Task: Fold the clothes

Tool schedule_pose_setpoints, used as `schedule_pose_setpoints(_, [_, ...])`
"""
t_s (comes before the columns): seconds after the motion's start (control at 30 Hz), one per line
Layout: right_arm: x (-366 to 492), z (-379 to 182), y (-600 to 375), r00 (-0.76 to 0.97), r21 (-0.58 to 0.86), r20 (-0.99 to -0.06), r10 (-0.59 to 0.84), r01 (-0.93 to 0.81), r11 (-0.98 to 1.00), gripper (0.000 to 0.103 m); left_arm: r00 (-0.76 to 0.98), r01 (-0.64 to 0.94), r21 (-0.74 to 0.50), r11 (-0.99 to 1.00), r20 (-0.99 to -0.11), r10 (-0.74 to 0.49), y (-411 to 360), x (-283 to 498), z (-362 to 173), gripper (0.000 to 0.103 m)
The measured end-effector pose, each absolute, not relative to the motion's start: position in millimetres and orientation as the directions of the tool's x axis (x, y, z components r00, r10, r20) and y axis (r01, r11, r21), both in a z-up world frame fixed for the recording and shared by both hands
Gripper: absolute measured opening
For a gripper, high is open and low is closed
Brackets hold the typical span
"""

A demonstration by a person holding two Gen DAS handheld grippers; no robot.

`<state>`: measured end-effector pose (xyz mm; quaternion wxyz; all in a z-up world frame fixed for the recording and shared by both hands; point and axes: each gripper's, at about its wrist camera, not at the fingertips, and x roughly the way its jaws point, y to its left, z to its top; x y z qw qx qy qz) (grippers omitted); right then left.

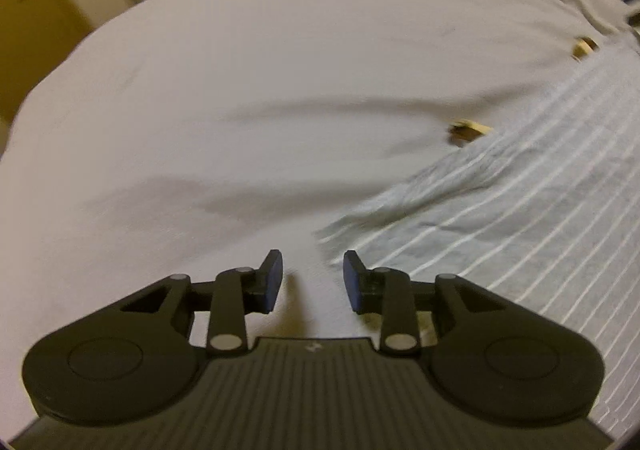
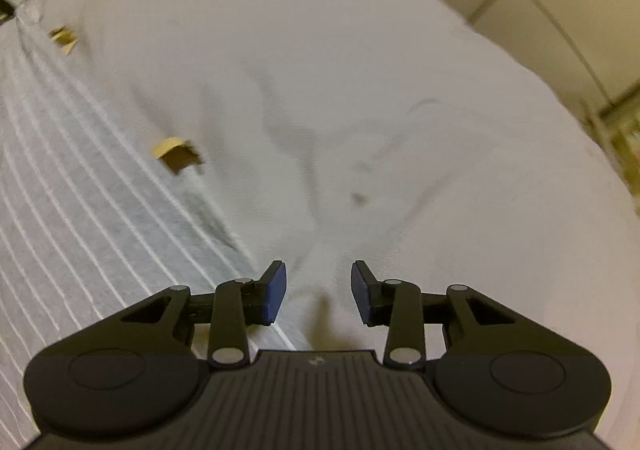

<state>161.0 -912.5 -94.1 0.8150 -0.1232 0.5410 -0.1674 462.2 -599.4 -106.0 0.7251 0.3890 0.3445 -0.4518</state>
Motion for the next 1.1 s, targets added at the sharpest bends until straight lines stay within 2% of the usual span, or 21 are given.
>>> schedule_pose_setpoints(0.07, [149,-85,-906,0.388,-0.370,-0.824,-0.413,0.185,0.911,0.037,0.355,0.920,0.238,0.312,-0.843,-0.404,-590,459,-97,0.029])
schedule_pose_setpoints(0.17, [135,-78,-885,0.437,-0.287,-0.828,-0.351,0.206,0.935,0.037,0.329,0.929,0.207,0.306,-0.840,-0.431,-582,440,-90,0.031])
schedule_pose_setpoints(0.47, [153,-110,-831,0.460,-0.106,-0.880,-0.117,0.048,0.993,0.037,0.231,0.961,0.132,0.243,-0.865,-0.445,-601,420,-110,0.031])
schedule_pose_setpoints(0.67, [145,-125,-878,0.386,-0.216,-0.889,-0.247,0.123,0.969,0.037,0.319,0.925,0.200,0.322,-0.870,-0.376,-595,447,-120,0.033])
schedule_pose_setpoints(0.83, [115,-111,-908,0.340,-0.343,-0.845,-0.412,0.245,0.907,0.037,0.358,0.902,0.214,0.376,-0.857,-0.371,-580,448,-105,0.032])
schedule_pose_setpoints(0.97, [98,-95,-886,0.363,-0.341,-0.830,-0.422,0.269,0.901,0.037,0.355,0.902,0.205,0.380,-0.854,-0.381,-560,432,-86,0.033])
schedule_pose_setpoints(1.1, [77,-75,-840,0.423,-0.270,-0.837,-0.348,0.234,0.934,0.039,0.344,0.908,0.205,0.365,-0.862,-0.372,-542,412,-73,0.038])
